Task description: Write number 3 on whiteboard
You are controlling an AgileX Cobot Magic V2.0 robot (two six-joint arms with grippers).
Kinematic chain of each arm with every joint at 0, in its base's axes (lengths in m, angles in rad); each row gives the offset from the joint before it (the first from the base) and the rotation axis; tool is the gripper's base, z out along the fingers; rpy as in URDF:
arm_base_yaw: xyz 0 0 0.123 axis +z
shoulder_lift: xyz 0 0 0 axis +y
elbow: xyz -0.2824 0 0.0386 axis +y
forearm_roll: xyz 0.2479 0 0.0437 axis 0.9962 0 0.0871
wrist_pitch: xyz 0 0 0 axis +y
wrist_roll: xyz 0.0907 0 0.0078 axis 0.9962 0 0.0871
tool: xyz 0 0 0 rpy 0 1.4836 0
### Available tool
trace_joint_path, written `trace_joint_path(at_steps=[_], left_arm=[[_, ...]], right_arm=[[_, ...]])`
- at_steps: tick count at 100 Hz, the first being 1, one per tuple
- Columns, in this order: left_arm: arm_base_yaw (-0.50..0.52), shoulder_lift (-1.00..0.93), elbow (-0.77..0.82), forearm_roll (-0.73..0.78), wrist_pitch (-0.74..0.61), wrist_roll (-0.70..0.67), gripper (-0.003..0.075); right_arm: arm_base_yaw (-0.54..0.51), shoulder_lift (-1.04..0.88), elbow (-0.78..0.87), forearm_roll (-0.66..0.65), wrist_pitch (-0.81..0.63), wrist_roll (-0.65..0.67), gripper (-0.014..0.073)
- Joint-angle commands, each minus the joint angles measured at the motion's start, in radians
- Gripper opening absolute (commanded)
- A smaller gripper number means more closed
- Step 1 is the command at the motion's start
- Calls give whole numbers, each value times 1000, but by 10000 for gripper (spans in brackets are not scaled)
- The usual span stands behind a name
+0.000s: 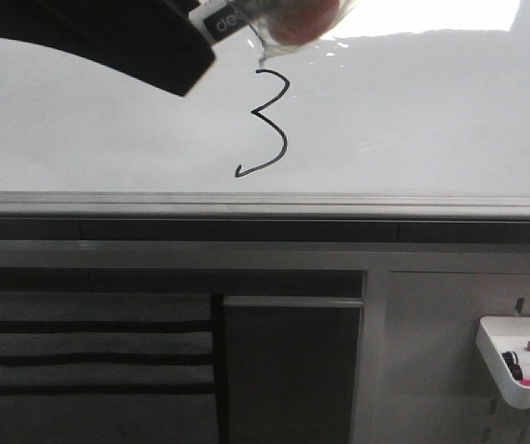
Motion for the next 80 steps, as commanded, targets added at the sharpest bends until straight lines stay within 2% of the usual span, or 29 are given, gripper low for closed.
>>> trace_joint_path(at_steps=[1, 22, 48, 62, 80], left_arm=[[-35, 23, -68, -20, -28, 3, 399], [-41, 32, -84, -1, -28, 3, 393], [-41, 32, -84, -1, -26, 3, 152], [-41, 32, -84, -1, -26, 3, 76], [-41, 32, -84, -1, -26, 3, 16]], right_arm=[[2, -11, -25, 40, -49, -10, 29], [2, -11, -25, 40, -49, -10, 29], [2, -9, -25, 40, -49, -10, 29], [2, -1, -25, 40, -47, -10, 29], [2, 9, -25, 40, -34, -8, 29]])
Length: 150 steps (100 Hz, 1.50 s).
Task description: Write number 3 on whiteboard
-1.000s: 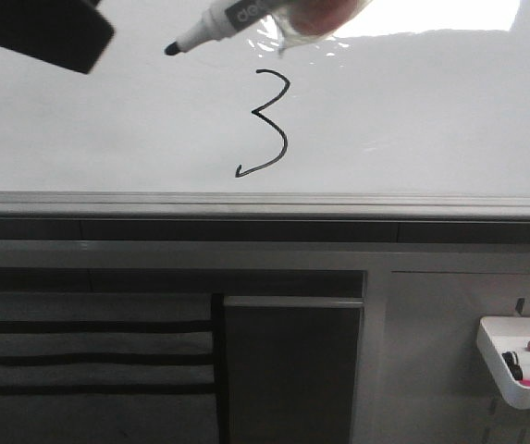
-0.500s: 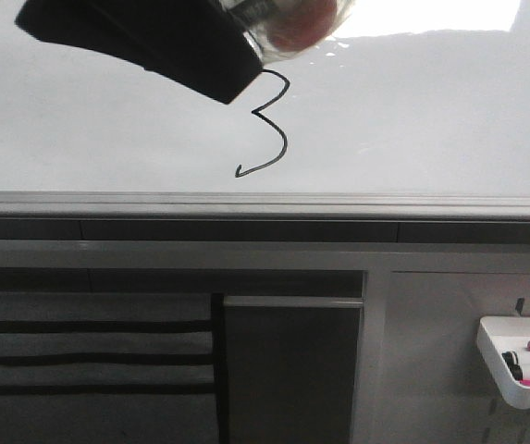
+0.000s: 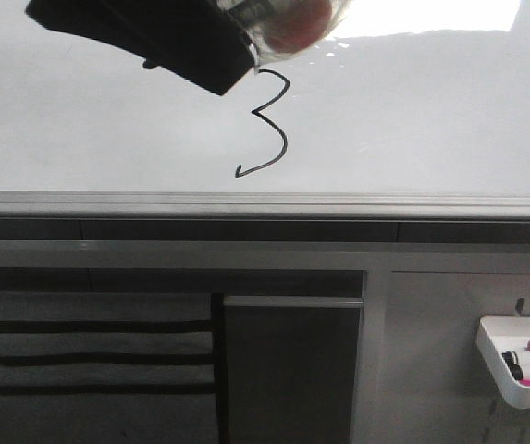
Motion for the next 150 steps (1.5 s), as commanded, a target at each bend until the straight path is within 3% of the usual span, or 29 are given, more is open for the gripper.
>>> trace_joint_path(at_steps=[1, 11, 23, 35, 53, 66, 82, 101, 135, 142, 150], left_arm=[[-7, -22, -35, -44, -48, 0, 12], [-7, -22, -35, -44, -48, 0, -10], [-3, -22, -35, -44, -59, 0, -13], [46, -23, -35, -44, -78, -34, -13], [220, -23, -24, -46, -175, -141, -13], [366, -5, 26, -94, -320, -256, -13], [486, 66, 71, -256, -416, -261, -13], [525, 150, 75, -418, -512, -261, -13], [525, 178, 75, -427, -519, -261, -1], [525, 178, 75, -427, -515, -261, 37], [525, 178, 75, -422, -513, -261, 148]], right_arm=[[2, -9, -25, 40, -23, -9, 30], [2, -9, -25, 40, -43, 30, 69], [-2, -11, -25, 38, -89, 73, 244], [-58, -39, -30, -12, -100, 182, 336], [-241, -121, -30, -85, -49, 375, 335], [-341, -151, -30, -85, 13, 404, 335], [-373, -151, -25, -85, 58, 404, 335], [-373, -151, -5, -85, 61, 404, 335], [-373, -151, -5, -85, 64, 404, 335], [-373, -151, -5, -85, 64, 404, 335], [-373, -151, -5, -85, 64, 404, 335]])
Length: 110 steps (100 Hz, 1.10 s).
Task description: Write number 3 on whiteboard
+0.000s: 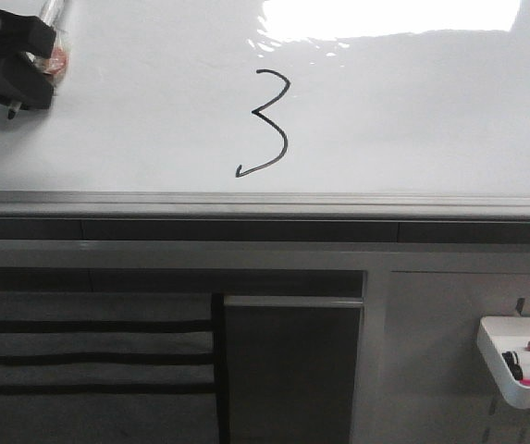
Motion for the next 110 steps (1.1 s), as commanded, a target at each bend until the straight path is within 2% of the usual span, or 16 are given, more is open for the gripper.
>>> trace_joint_path(at_steps=[1, 10, 16, 32, 46, 50, 54, 68, 80, 94, 100, 110], left_arm=[[3, -22, -26, -19, -31, -12, 170], [3, -22, -26, 16, -31, -12, 305], [3, -36, -26, 61, -33, -12, 353], [30, -132, -26, 150, 43, -12, 368], [75, -271, -26, 272, 212, -27, 368], [86, -309, -26, 334, 264, -60, 368], [101, -362, -26, 417, 311, -151, 368], [143, -514, 4, 688, 390, -442, 368], [181, -671, 124, 675, 310, -517, 368], [154, -843, 308, 604, 111, -519, 368], [139, -890, 379, 606, 32, -519, 368], [107, -967, 480, 604, -110, -519, 360]], right_arm=[[-6, -17, -24, 20, -40, -1, 335], [-6, -17, -24, 20, -40, 10, 335], [-6, -17, -31, 4, -34, 56, 335], [-7, -18, -56, -134, 0, 304, 335], [-18, -56, -56, -248, -2, 576, 335], [-25, -69, -51, -277, -5, 664, 333], [-36, -88, -41, -314, -17, 740, 333], [-40, -169, 63, -361, -153, 862, 333], [-40, -269, 207, -359, -357, 868, 333], [-40, -379, 371, -354, -534, 868, 326], [-40, -418, 423, -354, -584, 868, 298], [-40, -483, 505, -354, -673, 868, 189]])
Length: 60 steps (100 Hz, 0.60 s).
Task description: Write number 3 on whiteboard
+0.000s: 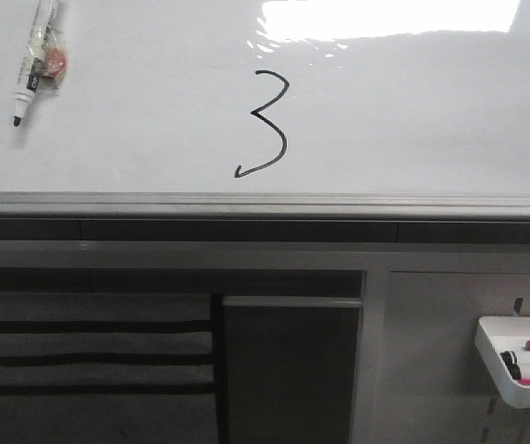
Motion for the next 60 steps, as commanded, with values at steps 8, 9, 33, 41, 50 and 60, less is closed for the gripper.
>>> trace_joint_path(at_steps=[8, 9, 33, 41, 50, 60], left_arm=[[-39, -80, 80, -26, -270, -14, 291], [-41, -82, 84, -26, -274, -14, 282], [-40, -88, 95, -26, -290, -12, -20], [-40, -88, 95, -26, -290, -12, -20], [-40, -88, 95, -26, -290, -12, -20], [-40, -88, 95, -26, -290, -12, -20]], right_arm=[[-7, -84, 74, -6, -224, 1, 66], [-7, -87, 74, -6, -228, 1, 66], [-7, -105, 132, -6, -275, 1, -69], [-7, -105, 132, -6, -270, 1, -69], [-7, -105, 132, -6, -268, 1, -69], [-7, -105, 132, -6, -268, 1, -69]])
